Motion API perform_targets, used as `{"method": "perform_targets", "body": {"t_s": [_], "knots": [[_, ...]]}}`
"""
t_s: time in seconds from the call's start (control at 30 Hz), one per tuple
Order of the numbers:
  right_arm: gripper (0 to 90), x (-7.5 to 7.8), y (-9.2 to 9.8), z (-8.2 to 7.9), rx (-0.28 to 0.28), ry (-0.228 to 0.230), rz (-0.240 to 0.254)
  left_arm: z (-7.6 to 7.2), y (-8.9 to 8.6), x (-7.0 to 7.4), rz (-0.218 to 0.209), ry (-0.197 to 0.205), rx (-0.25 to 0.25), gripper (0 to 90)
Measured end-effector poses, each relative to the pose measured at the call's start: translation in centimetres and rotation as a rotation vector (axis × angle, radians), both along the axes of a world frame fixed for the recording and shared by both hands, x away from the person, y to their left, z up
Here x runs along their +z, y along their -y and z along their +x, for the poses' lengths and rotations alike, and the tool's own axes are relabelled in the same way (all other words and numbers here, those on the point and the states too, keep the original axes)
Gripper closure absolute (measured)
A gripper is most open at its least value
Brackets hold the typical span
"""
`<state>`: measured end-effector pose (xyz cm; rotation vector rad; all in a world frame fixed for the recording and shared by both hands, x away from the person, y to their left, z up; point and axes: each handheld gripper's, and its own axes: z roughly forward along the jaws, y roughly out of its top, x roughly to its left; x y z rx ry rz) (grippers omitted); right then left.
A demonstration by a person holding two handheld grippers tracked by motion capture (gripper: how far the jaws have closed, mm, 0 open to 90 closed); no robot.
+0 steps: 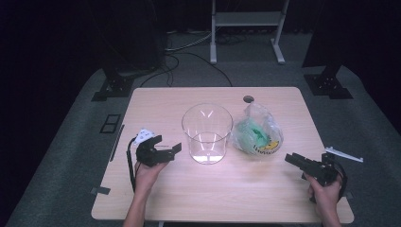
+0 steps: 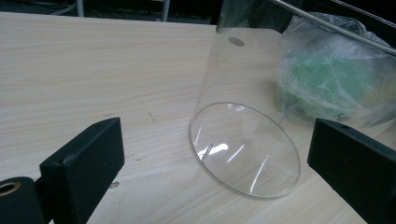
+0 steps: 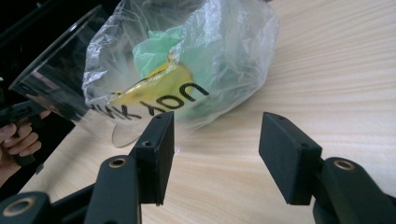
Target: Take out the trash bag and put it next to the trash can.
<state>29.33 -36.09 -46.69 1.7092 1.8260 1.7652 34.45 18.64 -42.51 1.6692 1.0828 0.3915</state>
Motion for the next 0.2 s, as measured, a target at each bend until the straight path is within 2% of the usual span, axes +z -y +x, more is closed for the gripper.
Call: {"method": "perform_targets", "body": {"t_s": [0.1,0.2], "knots": [[43.4,-0.2,0.3,-1.3,-0.032,0.019,0.019,0.0,0.1,-0.1,-0.002,-0.001,-0.001,2.7],[42.6,-0.2,0.4,-2.2,-0.059,0.041,0.017,-0.1,0.3,0.0,0.006,0.003,-0.009,2.7]]}}
